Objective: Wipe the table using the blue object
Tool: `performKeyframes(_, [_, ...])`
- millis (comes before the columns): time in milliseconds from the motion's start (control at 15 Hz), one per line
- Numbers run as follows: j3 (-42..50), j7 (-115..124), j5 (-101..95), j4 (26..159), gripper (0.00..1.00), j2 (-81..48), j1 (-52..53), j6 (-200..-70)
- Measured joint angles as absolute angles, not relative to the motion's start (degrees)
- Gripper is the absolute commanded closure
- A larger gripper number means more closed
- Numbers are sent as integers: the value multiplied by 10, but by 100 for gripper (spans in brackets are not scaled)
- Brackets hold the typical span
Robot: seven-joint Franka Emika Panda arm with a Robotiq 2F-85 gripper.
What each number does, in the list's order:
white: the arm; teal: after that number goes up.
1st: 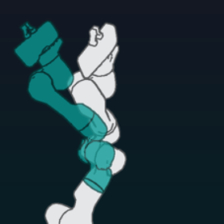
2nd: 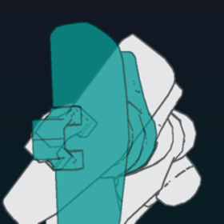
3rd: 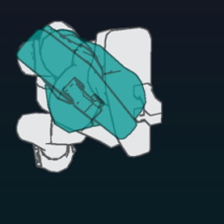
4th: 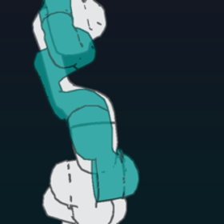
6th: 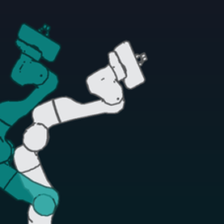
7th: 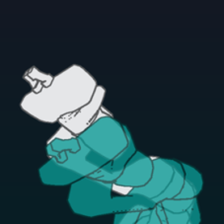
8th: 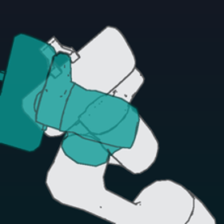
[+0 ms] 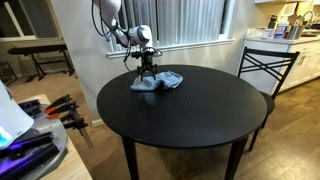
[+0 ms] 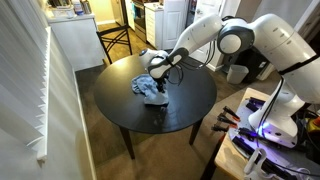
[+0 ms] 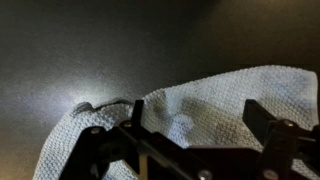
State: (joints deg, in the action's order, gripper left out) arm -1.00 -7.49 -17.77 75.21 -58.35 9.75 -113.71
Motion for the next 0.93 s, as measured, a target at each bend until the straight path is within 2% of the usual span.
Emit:
performKeyframes(400, [-10, -75, -168, 653, 0, -673, 97, -1146])
performKeyframes(800, [-14, -80, -160, 599, 0, -704, 97, -1187])
performKeyframes(867, [-16, -86, -157, 594, 25, -707, 97, -1203])
performKeyframes(933, [-20, -94, -153, 589, 26, -711, 95, -1218])
